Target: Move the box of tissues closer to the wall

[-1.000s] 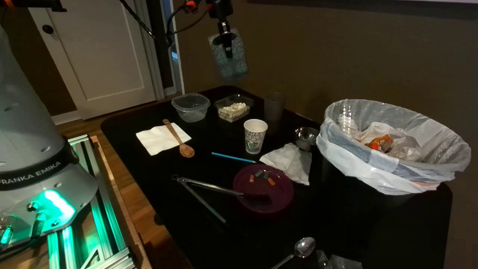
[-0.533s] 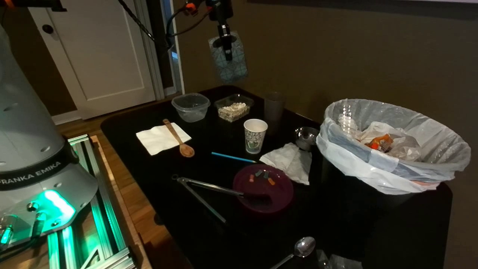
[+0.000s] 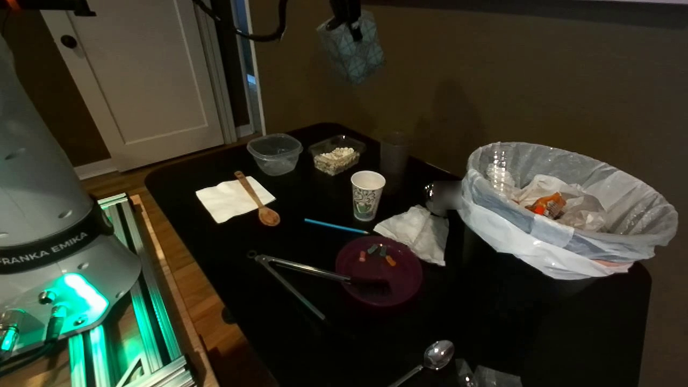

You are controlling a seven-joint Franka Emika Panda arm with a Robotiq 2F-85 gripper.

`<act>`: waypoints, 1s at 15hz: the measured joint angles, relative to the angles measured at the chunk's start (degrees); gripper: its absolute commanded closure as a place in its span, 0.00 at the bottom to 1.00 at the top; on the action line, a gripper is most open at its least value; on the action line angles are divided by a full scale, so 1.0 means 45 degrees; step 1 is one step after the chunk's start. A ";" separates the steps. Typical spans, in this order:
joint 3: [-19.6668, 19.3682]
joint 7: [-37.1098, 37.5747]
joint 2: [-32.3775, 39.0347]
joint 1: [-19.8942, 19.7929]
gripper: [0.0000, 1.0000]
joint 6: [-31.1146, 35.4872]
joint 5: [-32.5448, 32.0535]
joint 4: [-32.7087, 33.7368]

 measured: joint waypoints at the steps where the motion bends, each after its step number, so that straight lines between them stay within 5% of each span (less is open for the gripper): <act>1: 0.0124 -0.0567 0.0297 0.0094 0.99 -0.0428 -0.0128 0.0814; 6: 0.0546 -0.3051 0.2050 0.1108 0.94 -0.1793 -0.0074 0.4210; 15: 0.0474 -0.3438 0.2840 0.1653 0.99 -0.1792 0.0220 0.4588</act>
